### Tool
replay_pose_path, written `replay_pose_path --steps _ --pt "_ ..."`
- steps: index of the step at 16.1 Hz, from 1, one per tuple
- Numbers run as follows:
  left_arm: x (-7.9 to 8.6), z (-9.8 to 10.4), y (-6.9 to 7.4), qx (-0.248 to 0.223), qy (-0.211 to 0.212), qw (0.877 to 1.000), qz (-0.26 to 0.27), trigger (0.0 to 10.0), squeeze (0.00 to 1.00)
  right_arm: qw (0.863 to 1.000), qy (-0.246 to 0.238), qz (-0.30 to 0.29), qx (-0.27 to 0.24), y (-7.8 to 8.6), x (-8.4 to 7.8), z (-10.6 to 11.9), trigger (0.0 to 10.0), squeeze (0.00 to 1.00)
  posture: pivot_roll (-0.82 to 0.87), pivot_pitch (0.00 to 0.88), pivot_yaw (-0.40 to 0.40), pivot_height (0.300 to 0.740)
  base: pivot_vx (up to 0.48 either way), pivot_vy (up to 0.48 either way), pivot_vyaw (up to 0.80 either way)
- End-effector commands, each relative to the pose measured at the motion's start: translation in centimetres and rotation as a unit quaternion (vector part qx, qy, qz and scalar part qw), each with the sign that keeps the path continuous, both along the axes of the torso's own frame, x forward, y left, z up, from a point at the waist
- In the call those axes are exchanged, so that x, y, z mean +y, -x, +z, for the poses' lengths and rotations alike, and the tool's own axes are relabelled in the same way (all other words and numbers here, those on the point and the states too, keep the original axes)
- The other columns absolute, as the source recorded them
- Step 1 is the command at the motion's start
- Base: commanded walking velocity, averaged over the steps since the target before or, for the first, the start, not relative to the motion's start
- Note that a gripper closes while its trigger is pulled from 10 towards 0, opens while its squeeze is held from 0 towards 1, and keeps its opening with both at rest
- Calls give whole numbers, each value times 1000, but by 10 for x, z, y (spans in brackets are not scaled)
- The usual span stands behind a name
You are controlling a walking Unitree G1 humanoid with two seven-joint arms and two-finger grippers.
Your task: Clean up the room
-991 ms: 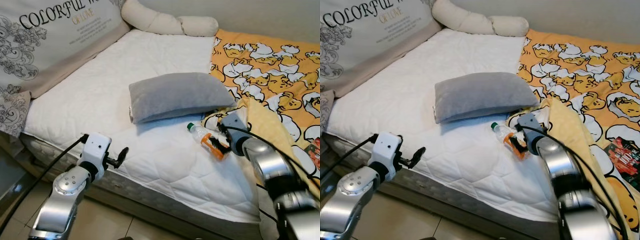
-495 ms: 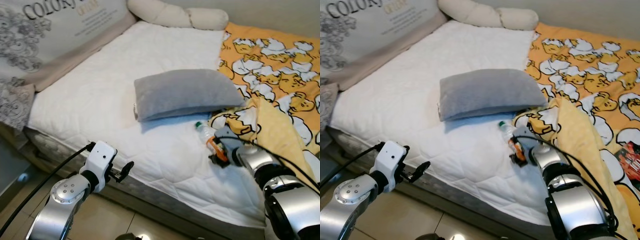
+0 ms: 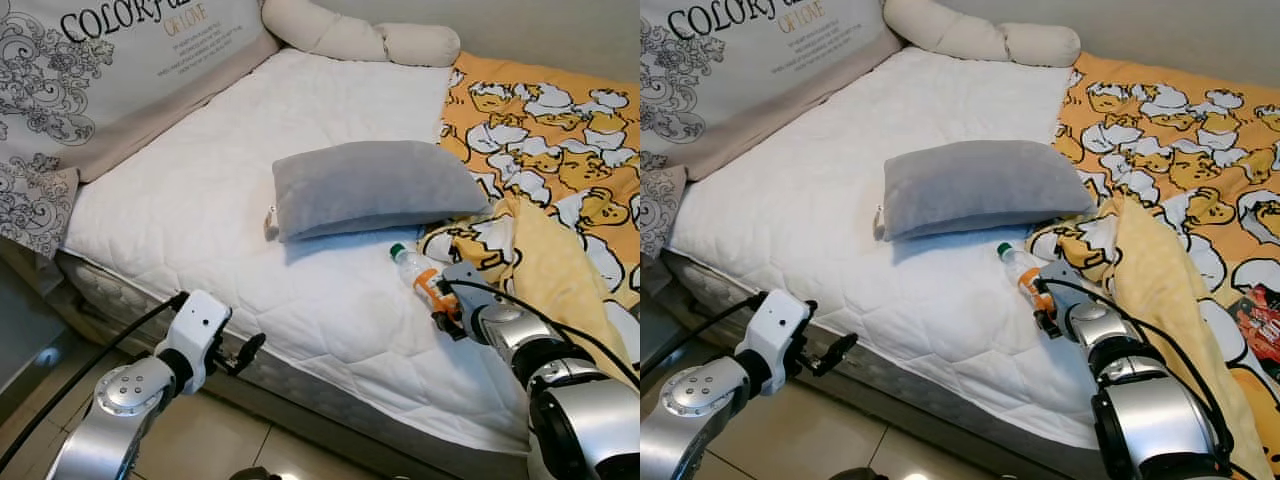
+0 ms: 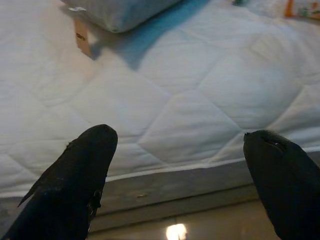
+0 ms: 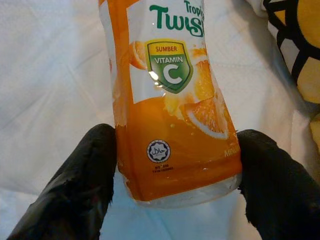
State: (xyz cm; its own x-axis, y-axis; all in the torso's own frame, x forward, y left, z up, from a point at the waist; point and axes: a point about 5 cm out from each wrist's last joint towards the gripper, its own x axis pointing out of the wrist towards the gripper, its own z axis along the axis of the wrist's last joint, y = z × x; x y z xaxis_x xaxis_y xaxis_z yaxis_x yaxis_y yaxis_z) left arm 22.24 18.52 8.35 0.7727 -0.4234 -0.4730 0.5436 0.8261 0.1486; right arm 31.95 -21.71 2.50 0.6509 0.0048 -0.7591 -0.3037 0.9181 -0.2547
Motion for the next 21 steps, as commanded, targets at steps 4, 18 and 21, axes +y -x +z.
replay_pose_path --steps 4,18,21 --pt "-1 -2 1 23 9 999 -41 10000 0 1000 -17 -5 -5 -2 1 2 0 0 46 0 19 740 0 0 0" --pt "31 17 -1 -87 45 983 157 10000 75 923 -338 158 -95 31 -5 49 0 0 24 0 47 740 0 0 0" --pt "36 20 -12 -94 25 977 189 10000 0 915 -304 104 -246 24 4 72 0 0 10 0 51 740 0 0 0"
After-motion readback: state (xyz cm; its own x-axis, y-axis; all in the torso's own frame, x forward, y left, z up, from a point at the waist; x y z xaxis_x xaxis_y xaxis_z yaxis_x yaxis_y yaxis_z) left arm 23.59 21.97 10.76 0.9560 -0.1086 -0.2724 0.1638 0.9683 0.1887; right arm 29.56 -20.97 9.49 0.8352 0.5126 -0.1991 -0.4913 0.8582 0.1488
